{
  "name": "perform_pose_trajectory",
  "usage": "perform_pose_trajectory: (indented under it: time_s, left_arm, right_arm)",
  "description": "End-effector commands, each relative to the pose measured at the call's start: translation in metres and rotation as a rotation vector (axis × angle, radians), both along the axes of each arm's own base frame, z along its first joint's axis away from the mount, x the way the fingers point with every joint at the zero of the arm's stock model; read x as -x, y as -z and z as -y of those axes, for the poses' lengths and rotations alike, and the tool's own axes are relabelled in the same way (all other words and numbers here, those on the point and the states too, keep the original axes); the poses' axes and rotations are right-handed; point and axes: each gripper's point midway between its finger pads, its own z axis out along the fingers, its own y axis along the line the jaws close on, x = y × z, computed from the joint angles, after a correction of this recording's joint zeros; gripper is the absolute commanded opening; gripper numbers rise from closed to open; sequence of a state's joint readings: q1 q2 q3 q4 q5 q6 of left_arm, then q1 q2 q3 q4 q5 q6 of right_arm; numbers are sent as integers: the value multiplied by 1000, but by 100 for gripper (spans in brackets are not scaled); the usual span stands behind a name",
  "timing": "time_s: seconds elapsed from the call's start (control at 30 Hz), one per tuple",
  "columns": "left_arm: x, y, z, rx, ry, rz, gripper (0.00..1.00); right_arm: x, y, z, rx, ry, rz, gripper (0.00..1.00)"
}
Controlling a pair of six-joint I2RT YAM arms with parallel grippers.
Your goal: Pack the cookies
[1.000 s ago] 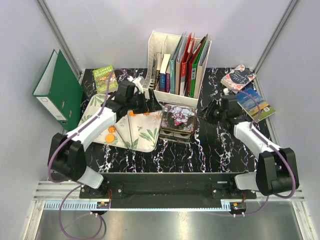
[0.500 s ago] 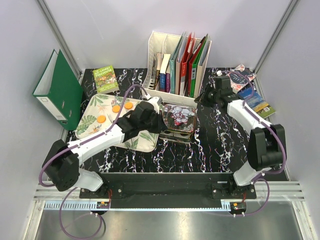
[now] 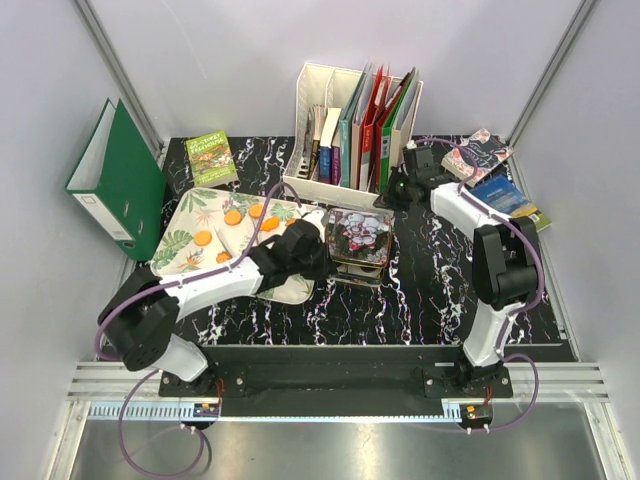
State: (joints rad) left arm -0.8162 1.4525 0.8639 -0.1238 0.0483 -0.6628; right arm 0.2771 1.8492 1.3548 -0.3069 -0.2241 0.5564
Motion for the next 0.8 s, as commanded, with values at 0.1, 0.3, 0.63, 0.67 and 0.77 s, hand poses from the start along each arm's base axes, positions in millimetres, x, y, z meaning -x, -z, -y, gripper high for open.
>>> perform_pose_trajectory:
  time_s: [0.1,0.3,0.63,0.67,0.77]
  left_arm:
    - [-5,11,21,53,-9,-10,0]
    - [-5,19,25,57,-5,-25,0]
    - [-2,32,29,66,2,-63,0]
    - [-1,33,30,69,5,-67,0]
    - [-1,36,31,72,5,-78,0]
  right_arm:
    - [-25,-10,-17,23,-33,63,0]
    - [-26,7,-27,27,-57,36,0]
    - [-14,37,-27,29,-61,-4,0]
    - [-14,39,-27,28,-60,-4,0]
    - [-11,44,-27,27,-68,-13,0]
